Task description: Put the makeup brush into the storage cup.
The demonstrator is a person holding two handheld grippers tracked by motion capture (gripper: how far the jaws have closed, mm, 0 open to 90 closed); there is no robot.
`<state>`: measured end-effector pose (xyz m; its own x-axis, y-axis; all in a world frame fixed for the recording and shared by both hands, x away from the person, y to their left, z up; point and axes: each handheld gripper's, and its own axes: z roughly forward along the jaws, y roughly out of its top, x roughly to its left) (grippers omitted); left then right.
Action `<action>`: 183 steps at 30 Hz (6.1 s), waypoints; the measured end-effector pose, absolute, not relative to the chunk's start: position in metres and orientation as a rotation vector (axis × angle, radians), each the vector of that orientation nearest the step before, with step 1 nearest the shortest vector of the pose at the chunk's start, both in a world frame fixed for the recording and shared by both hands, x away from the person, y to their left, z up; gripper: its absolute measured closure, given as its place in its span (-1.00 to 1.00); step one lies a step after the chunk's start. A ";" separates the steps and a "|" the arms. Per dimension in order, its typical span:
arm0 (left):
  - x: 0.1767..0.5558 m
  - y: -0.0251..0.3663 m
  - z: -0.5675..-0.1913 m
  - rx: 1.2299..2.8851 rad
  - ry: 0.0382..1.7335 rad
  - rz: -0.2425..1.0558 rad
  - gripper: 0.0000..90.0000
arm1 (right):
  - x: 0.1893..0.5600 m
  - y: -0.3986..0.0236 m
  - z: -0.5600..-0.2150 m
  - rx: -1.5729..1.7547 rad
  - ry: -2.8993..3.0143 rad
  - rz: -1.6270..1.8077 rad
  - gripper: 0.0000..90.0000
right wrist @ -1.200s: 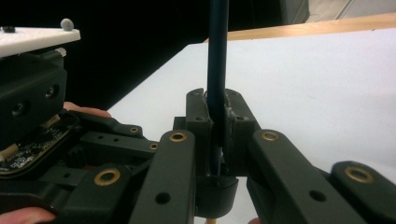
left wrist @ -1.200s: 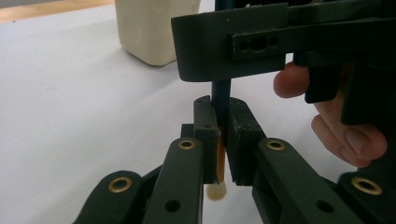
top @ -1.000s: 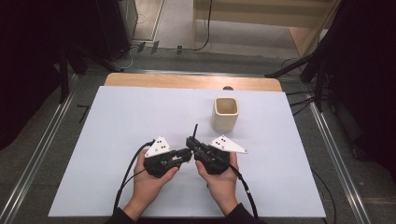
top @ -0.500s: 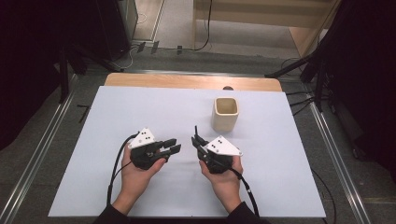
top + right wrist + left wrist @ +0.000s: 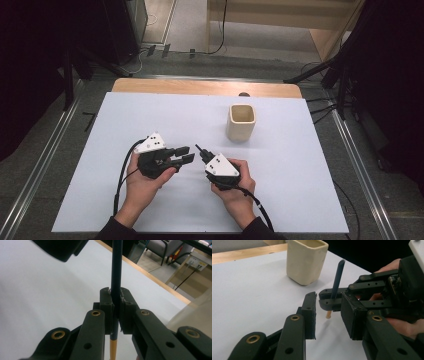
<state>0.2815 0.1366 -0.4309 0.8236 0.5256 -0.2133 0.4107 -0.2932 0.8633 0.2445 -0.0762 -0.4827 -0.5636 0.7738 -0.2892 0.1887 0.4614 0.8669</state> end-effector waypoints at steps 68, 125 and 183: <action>0.282 0.157 -0.450 1.704 0.712 0.299 0.90 | 0.249 -0.092 -0.475 1.228 1.790 1.617 -0.41; 0.259 0.128 -0.465 1.625 0.544 0.309 0.90 | 0.255 -0.114 -0.491 2.010 1.394 2.201 -0.01; 0.266 0.213 -0.468 1.705 0.771 0.369 -1.00 | 0.257 -0.137 -0.465 1.452 1.624 1.816 0.86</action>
